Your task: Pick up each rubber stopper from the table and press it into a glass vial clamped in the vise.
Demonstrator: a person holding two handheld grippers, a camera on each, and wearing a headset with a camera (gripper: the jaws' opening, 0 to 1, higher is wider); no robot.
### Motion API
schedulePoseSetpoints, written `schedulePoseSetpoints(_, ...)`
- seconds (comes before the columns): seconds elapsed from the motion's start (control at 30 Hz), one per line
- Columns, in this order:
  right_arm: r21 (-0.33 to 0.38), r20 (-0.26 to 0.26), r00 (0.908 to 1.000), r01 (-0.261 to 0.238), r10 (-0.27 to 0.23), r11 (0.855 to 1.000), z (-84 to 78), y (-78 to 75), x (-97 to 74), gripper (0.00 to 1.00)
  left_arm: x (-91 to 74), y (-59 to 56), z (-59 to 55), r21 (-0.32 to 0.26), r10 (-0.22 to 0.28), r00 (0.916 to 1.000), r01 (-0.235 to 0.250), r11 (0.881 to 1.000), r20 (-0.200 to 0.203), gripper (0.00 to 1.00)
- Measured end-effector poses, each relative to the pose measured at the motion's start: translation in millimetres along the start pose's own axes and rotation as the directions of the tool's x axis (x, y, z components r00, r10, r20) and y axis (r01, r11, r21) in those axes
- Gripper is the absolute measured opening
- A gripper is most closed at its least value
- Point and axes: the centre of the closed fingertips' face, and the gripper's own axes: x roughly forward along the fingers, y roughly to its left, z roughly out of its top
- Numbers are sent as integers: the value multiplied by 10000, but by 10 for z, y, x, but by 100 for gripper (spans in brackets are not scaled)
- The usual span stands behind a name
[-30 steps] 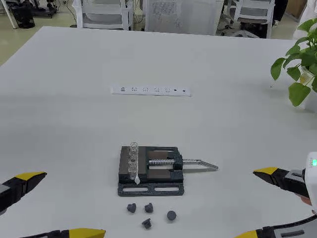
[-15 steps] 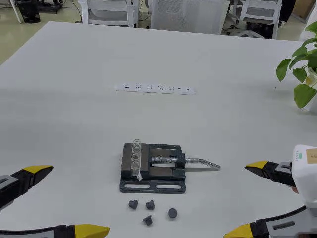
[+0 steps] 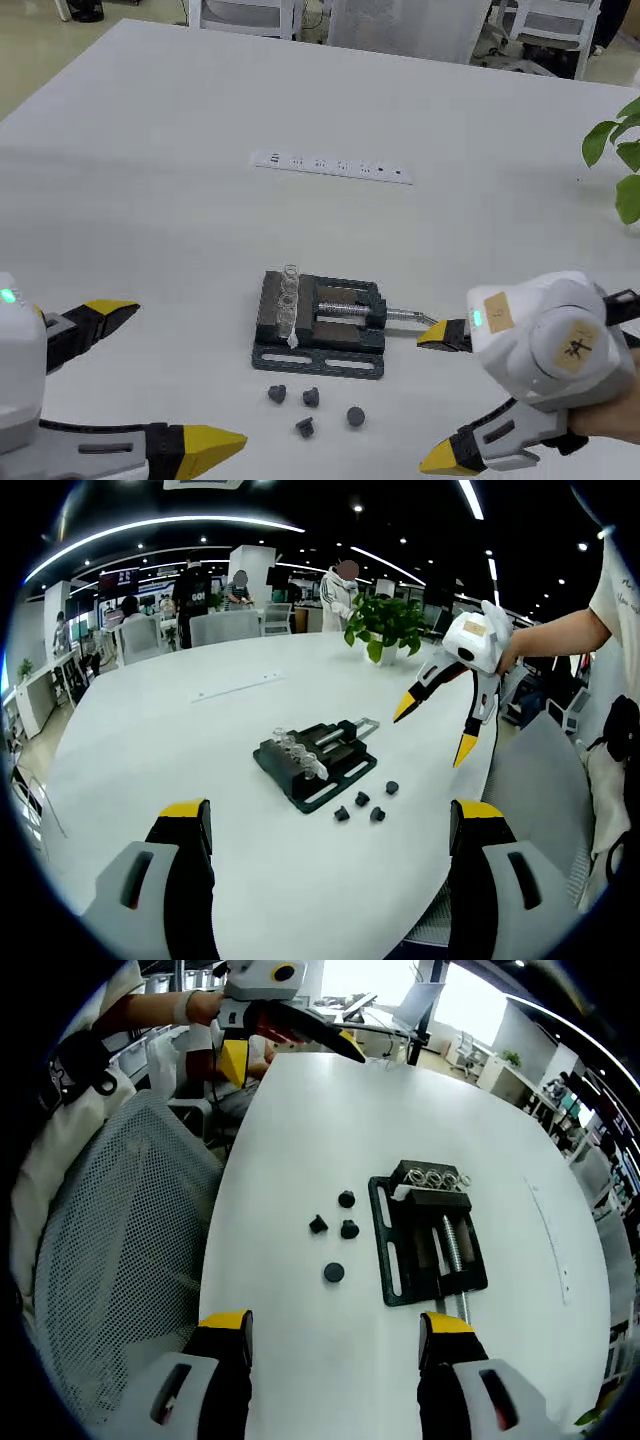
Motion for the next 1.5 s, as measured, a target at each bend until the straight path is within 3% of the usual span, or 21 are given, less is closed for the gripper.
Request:
schedulePoseSetpoints(0.2, -454, -594, 9945, -896, 868, 9949, 50, 27, 204, 51, 30, -3, 24, 82, -19, 10000, 18, 10000, 71, 99)
schedulePoseSetpoints(0.4, -751, -808, 9886, -1328, 1267, 9883, 142, 25, 336, 40, 21, 32, 19, 72, 2, 10000, -3, 10000, 96, 99)
schedulePoseSetpoints(0.67, -997, -1431, 9729, -1968, 1817, 9754, 136, 63, 523, 34, 2, 54, 32, -124, 78, 9996, -74, 9999, 285, 99)
schedulePoseSetpoints(1.2, -1093, -1753, 9688, -1959, 1751, 9745, 107, -23, 626, 16, 14, -24, 26, -393, 54, 9987, -34, 9992, 510, 99)
schedulePoseSetpoints(1.5, -1053, -1802, 9662, -2053, 1844, 9730, 106, 0, 647, 13, 22, -62, 11, -567, -19, 9983, 52, 9984, 586, 99)
